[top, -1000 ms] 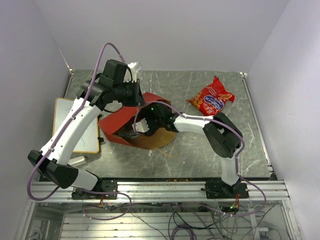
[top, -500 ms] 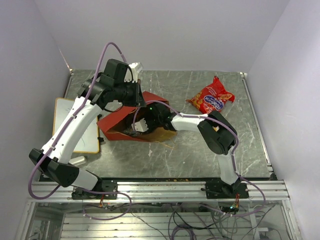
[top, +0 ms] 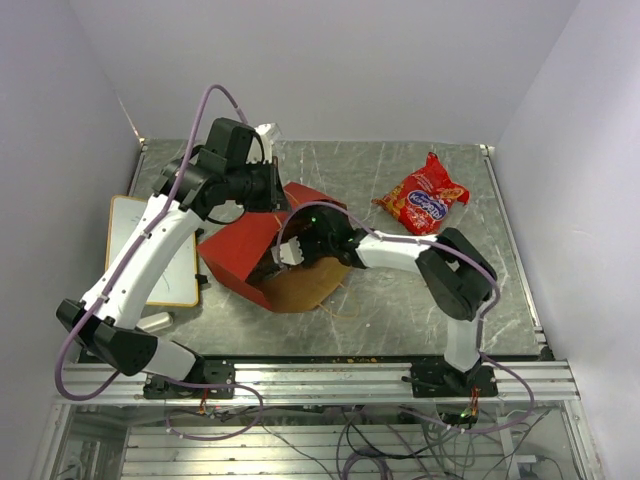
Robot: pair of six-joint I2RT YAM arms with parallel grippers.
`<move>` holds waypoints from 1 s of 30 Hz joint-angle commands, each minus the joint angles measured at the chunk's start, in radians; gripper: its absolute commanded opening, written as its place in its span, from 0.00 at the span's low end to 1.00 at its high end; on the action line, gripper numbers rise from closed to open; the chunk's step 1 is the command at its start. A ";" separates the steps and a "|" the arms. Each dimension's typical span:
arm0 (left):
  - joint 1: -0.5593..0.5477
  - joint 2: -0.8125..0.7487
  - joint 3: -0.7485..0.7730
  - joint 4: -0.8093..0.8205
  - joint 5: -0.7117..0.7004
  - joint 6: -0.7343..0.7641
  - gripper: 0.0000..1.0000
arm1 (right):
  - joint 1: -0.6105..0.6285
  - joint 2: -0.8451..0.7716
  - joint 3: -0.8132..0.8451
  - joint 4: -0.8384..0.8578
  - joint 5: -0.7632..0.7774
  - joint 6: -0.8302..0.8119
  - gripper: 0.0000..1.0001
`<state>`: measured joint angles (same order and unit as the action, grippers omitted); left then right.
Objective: Take the snacks out of the paper bag
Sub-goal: Take out the snack from the paper bag.
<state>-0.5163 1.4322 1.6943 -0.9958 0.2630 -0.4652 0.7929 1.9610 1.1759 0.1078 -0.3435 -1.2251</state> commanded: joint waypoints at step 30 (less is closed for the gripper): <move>0.012 -0.052 -0.123 0.127 -0.067 -0.185 0.07 | 0.015 -0.799 -0.246 -0.124 0.138 1.413 0.00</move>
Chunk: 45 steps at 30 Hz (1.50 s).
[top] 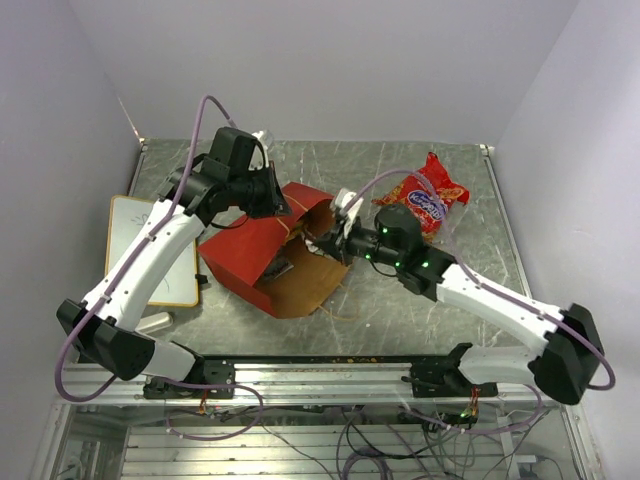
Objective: Take the snacks out of the paper bag
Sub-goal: Take out the snack from the paper bag, then place the snack at the center of the board.
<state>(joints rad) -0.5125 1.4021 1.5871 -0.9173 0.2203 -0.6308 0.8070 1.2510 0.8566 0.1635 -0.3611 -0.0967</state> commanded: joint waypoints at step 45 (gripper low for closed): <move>0.008 0.043 0.042 -0.007 0.042 0.076 0.07 | -0.692 0.259 -0.012 -0.428 0.824 0.303 0.00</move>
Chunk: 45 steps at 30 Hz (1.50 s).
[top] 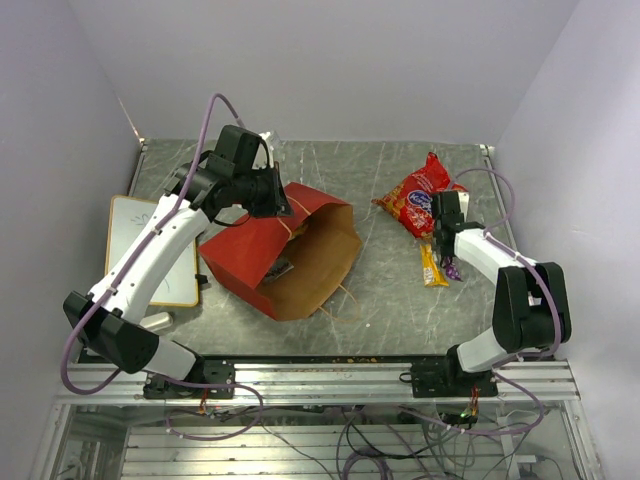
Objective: Take the snacks out of the paper bag
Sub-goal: Place the snack at the center of the board, then take out the snack from the paper bag.
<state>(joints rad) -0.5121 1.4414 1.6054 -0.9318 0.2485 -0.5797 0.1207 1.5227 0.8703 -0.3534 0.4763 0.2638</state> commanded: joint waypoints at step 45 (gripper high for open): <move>0.011 -0.003 0.049 0.029 0.038 -0.028 0.07 | 0.767 -0.417 -0.226 0.602 -0.851 -0.773 0.67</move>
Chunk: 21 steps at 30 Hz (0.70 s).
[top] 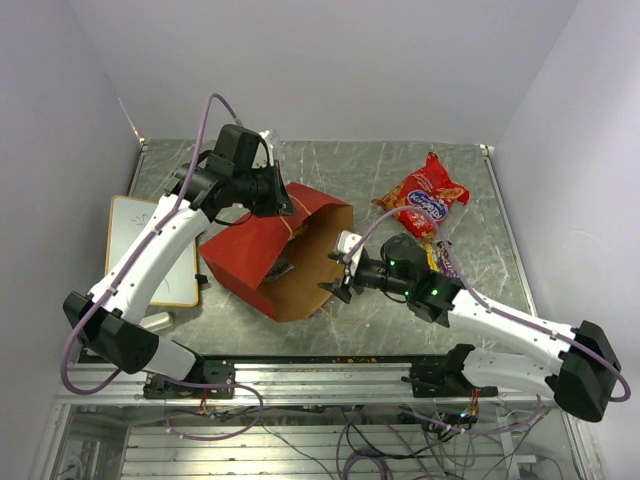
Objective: Take the snacks out of the paper bag
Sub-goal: Take out the snack from the paper bag.
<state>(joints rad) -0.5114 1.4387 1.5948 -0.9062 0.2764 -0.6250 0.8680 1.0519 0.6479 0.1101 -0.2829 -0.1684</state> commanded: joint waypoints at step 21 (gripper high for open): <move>0.010 -0.049 0.056 -0.030 0.021 0.020 0.07 | 0.006 0.730 0.275 0.373 -0.017 -0.896 0.72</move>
<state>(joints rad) -0.5102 1.4220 1.6215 -0.9203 0.2958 -0.6174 0.8833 1.7153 0.8776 0.4023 -0.3248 -0.9867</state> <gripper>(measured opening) 0.075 0.725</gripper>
